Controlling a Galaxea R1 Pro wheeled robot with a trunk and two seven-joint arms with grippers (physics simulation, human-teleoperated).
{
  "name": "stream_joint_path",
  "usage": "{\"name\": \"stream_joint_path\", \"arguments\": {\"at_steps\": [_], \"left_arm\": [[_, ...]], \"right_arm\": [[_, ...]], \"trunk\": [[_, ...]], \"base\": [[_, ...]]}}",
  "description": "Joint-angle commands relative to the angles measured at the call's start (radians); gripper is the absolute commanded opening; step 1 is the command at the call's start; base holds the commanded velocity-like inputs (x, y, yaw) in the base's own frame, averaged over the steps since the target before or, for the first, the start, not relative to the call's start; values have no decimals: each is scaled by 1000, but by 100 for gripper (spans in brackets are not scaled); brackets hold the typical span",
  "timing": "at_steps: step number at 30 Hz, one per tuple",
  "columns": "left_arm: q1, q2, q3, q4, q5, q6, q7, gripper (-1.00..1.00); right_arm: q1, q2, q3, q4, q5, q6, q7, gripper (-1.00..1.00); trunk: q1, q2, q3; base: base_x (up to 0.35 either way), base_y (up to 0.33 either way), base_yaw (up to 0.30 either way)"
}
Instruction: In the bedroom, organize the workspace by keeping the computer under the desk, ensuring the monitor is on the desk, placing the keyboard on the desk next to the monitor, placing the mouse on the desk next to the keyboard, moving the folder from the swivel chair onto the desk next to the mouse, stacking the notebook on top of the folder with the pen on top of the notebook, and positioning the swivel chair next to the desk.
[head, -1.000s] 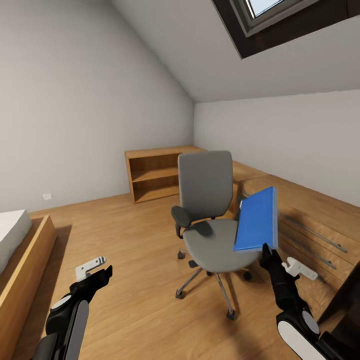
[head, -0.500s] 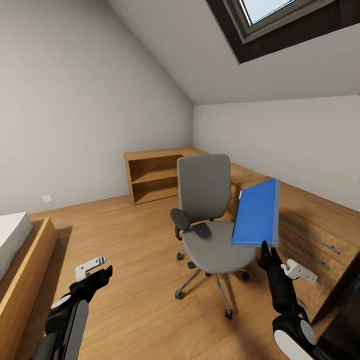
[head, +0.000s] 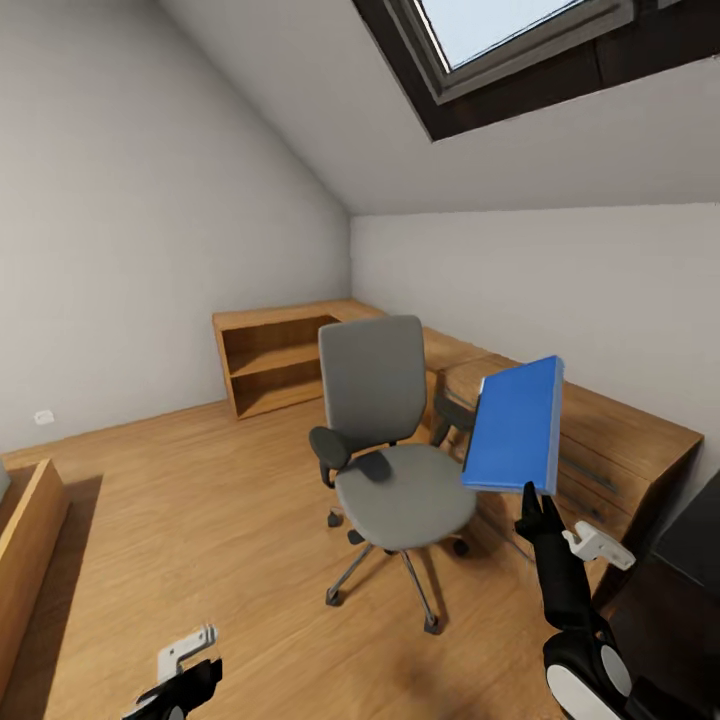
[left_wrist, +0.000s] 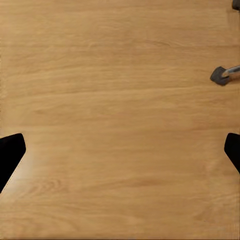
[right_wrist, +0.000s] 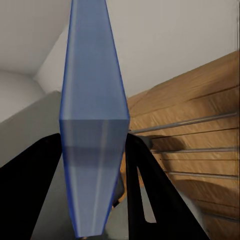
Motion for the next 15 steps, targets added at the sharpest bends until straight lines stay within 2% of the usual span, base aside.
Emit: {"name": "stream_joint_path", "arguments": {"at_steps": [1,2,3,5,7,15], "left_arm": [[1,8,0,69,11,-75,5,100],[1,11,-2,103,11,-114,5,100],[2,15,-5,165,11,-192,4,100],[2,18,-8,210,10,-262,4,100],[3,22,-11,268,3,-371,3,100],[3,25,-11,294,-1,-410,1,100]], "right_arm": [[-2,-1,5,-1,-1,-3,-5,-100],[-2,-1,5,-1,-1,-4,-5,-100],[-2,-1,6,-1,-1,-4,-5,-100],[-2,-1,6,-1,-1,-4,-4,-100],[-2,-1,7,-1,1,-4,-4,-100],[-2,0,19,-1,3,-4,-3,-100]], "trunk": [[-4,7,3],[-8,14,6],[-12,21,10],[-19,35,17],[-27,49,24],[-58,105,49]], "base": [[0,0,-247],[0,0,-248],[0,0,-248],[0,0,-248],[-76,0,-179],[-286,0,-34]]}}
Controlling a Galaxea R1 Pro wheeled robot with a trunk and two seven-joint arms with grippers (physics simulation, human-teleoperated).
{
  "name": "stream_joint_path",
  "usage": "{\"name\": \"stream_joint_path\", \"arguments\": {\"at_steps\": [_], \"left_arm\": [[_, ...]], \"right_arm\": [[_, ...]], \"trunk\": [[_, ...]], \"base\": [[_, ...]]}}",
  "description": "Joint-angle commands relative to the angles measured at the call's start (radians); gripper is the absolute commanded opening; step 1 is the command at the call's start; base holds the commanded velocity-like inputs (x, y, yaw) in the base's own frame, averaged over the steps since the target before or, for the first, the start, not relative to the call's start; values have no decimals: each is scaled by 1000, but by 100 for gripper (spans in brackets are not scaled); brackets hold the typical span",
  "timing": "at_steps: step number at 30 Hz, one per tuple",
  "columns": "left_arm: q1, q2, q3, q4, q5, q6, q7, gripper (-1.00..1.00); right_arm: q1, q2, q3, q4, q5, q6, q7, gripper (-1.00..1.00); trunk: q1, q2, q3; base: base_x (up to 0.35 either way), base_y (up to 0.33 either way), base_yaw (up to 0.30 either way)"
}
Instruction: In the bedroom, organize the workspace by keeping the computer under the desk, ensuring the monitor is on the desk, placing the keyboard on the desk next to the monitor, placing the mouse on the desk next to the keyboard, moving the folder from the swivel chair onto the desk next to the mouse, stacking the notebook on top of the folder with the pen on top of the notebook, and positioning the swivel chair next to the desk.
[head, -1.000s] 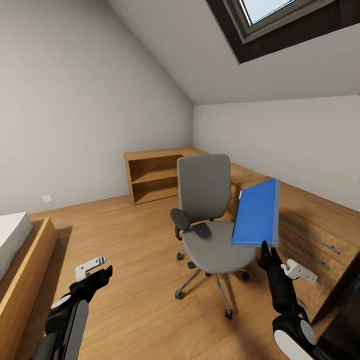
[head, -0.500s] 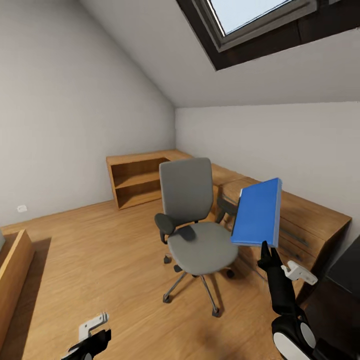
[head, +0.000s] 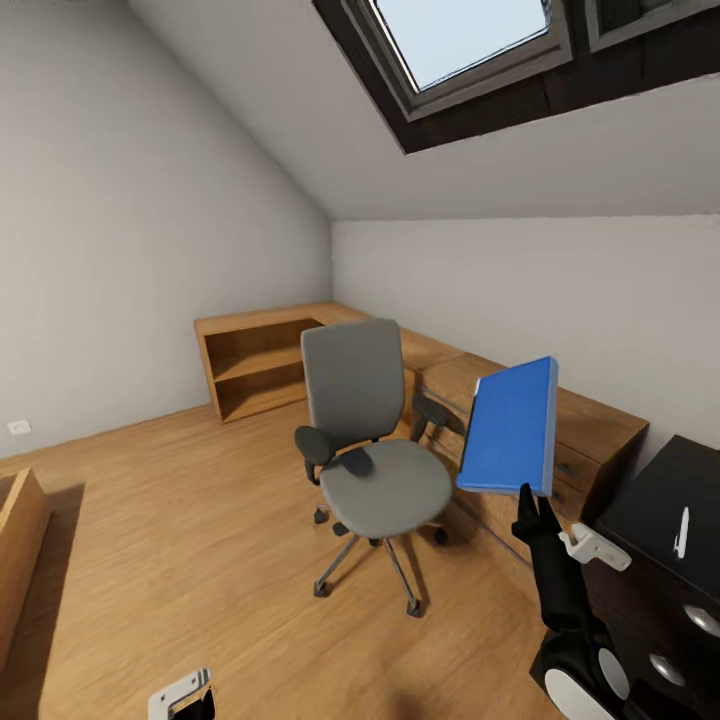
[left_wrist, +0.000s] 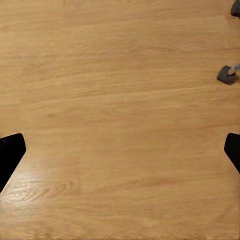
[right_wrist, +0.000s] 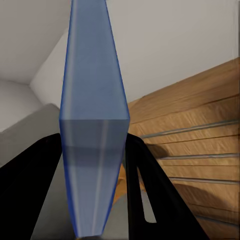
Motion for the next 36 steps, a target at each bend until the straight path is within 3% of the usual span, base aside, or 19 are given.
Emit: {"name": "stream_joint_path", "arguments": {"at_steps": [1,11,21,36], "left_arm": [[0,-1,1,0,11,-2,0,100],[-1,-1,0,18,8,-4,1,100],[0,0,0,36,7,-7,-2,100],[0,-1,-7,39,7,-6,-2,100]], "right_arm": [[-2,-1,3,-1,0,-2,-6,-100],[-2,28,5,-1,53,-1,-7,-100],[-2,33,4,-1,60,-1,-6,-100],[-2,61,3,-1,68,-1,-5,-100]], "trunk": [[-5,7,2],[-8,14,7],[-8,14,10],[-12,21,13]], "base": [[-335,0,-2],[-60,0,-73],[-66,185,-238],[-8,239,-21]]}}
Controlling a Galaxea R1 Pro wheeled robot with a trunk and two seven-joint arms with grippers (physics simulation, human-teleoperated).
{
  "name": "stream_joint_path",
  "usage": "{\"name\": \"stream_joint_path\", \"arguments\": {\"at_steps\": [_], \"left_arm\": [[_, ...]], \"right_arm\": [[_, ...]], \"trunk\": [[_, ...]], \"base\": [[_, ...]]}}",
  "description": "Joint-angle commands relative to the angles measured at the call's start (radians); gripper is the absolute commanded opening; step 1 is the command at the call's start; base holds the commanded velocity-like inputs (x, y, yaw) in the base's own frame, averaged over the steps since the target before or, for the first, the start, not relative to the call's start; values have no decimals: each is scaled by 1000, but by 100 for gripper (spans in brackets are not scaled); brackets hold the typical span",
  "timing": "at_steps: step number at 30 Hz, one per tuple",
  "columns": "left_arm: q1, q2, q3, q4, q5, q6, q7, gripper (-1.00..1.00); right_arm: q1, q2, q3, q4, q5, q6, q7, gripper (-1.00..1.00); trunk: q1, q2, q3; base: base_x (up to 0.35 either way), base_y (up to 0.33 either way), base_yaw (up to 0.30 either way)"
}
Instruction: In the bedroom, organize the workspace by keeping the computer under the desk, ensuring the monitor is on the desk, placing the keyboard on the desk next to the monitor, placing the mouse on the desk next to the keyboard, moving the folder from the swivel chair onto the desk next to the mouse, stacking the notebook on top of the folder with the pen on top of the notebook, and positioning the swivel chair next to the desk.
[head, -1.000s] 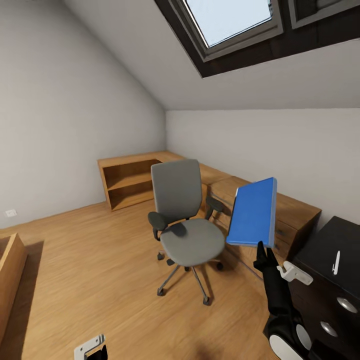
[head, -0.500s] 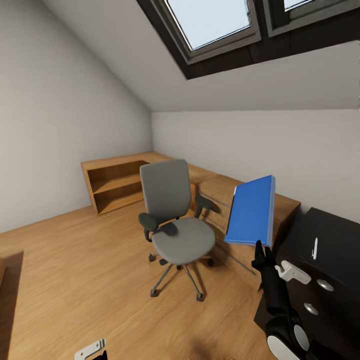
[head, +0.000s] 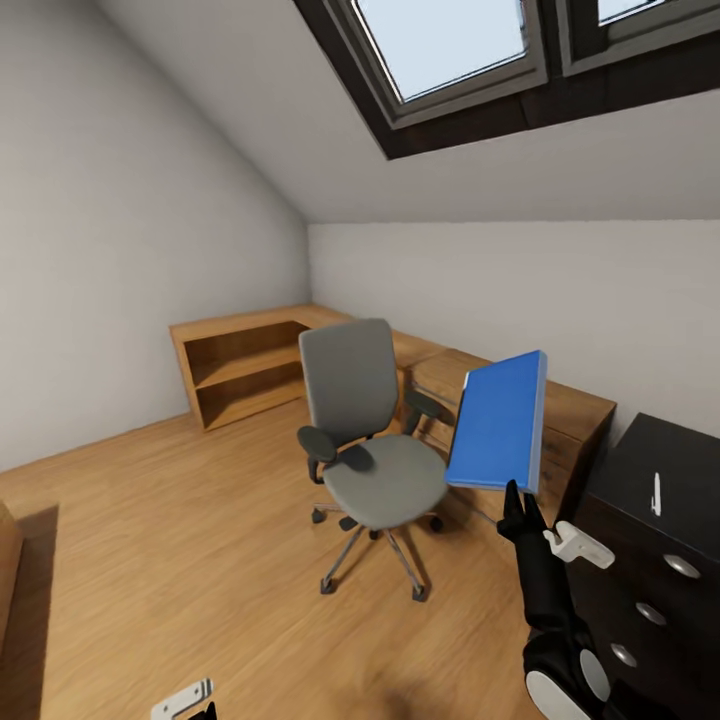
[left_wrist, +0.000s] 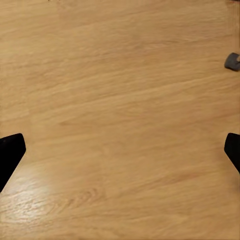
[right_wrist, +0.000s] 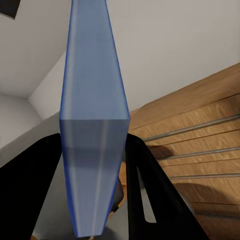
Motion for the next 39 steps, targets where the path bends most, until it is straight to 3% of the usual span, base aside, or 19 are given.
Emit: {"name": "stream_joint_path", "arguments": {"at_steps": [1,8,29,32,33,36,37,38,39], "left_arm": [[-1,-1,-3,0,10,-2,1,100],[-1,-1,-8,0,7,-3,6,100],[-1,2,-12,-2,-2,-2,6,100],[-1,3,-11,-2,-29,-1,6,100],[-1,3,-11,6,-58,3,7,100],[-1,3,-16,83,-99,14,7,100],[-1,4,-18,132,-132,19,6,100],[-2,4,-18,205,-193,25,4,100],[-4,5,-18,246,-232,28,3,100]], "right_arm": [[-1,-1,3,-1,-2,-3,-6,-100],[-1,1,2,-1,-1,-3,-7,-100],[-1,2,-2,-1,15,-3,-9,-100],[-1,2,-5,-1,17,-3,-10,-100],[-1,2,-4,1,17,-3,-12,-100],[-1,2,-4,4,17,-2,-14,-100],[-1,3,-4,4,17,-2,-14,-100],[-1,3,-4,5,17,-2,-14,-100],[-1,2,-4,5,16,-2,-14,-100]], "trunk": [[-4,7,2],[-31,56,25],[-111,203,98],[-123,224,109],[-127,231,112],[-138,252,123],[-142,259,126],[-146,266,130],[-150,273,133]], "base": [[0,31,-1],[0,12,-116],[-15,0,-274],[-1,0,-284],[0,0,-284],[0,0,-284],[0,0,-284],[0,0,-284],[0,0,-284]]}}
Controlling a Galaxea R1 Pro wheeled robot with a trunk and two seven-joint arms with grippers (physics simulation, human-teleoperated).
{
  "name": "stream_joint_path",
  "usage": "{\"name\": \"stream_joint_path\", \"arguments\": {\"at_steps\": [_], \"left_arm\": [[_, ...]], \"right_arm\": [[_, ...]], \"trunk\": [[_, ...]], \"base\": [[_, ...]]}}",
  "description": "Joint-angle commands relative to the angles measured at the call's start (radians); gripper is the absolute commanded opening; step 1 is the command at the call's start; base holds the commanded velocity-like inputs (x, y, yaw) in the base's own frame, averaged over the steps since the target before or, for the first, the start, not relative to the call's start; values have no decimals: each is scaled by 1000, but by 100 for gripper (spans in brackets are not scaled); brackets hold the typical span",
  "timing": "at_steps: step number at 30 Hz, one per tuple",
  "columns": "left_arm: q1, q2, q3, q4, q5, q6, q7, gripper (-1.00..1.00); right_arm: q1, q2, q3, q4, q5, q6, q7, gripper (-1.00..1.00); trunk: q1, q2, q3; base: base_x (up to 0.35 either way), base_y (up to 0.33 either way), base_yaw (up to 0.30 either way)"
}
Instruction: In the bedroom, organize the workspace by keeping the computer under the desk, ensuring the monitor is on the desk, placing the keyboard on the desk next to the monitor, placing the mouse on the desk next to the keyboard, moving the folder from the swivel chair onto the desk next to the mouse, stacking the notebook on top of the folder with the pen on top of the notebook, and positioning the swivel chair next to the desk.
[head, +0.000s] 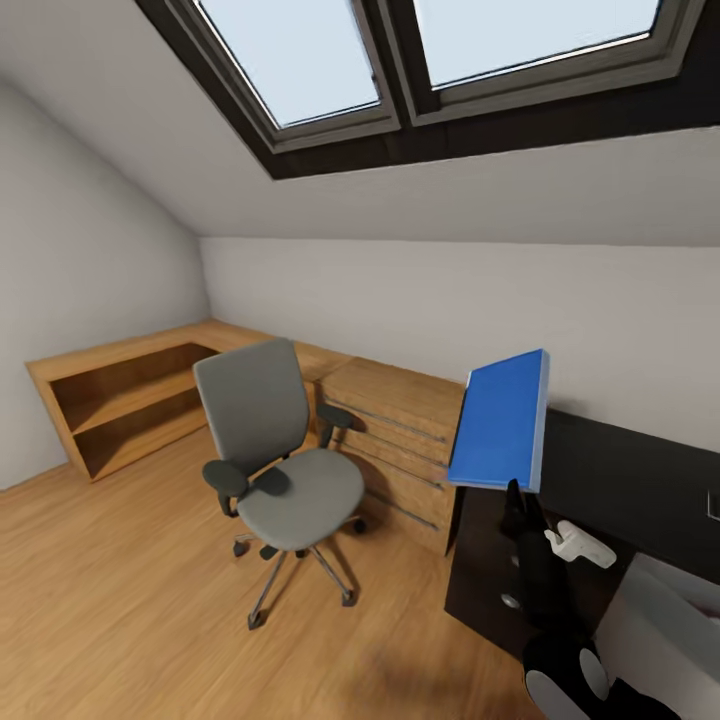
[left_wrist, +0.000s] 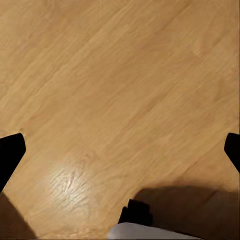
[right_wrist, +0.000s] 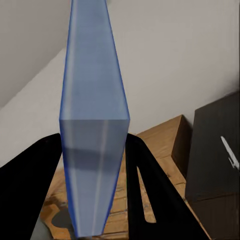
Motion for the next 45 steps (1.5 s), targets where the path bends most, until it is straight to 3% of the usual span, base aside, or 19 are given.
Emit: {"name": "stream_joint_path", "arguments": {"at_steps": [1,4,13,42,45], "left_arm": [[-2,-1,6,29,-43,3,-1,100],[-4,-2,7,81,-93,2,-5,100],[-4,-20,9,86,-94,-13,-4,100],[-4,-21,9,86,-95,-12,-4,100],[-4,-21,9,86,-94,-13,-4,100]], "right_arm": [[-2,-1,3,-1,-1,-2,-6,-100],[-2,0,4,-1,-2,-1,-7,-100],[-2,-2,0,-2,-1,1,-7,-100],[-2,-2,-1,1,-1,2,-6,-100],[-2,-1,1,11,-1,2,-6,-100]], "trunk": [[-4,7,3],[-15,28,13],[-50,91,45],[-161,294,151],[-161,294,153]], "base": [[0,0,-284],[0,0,-284],[0,0,-284],[0,0,-284],[0,0,-284]]}}
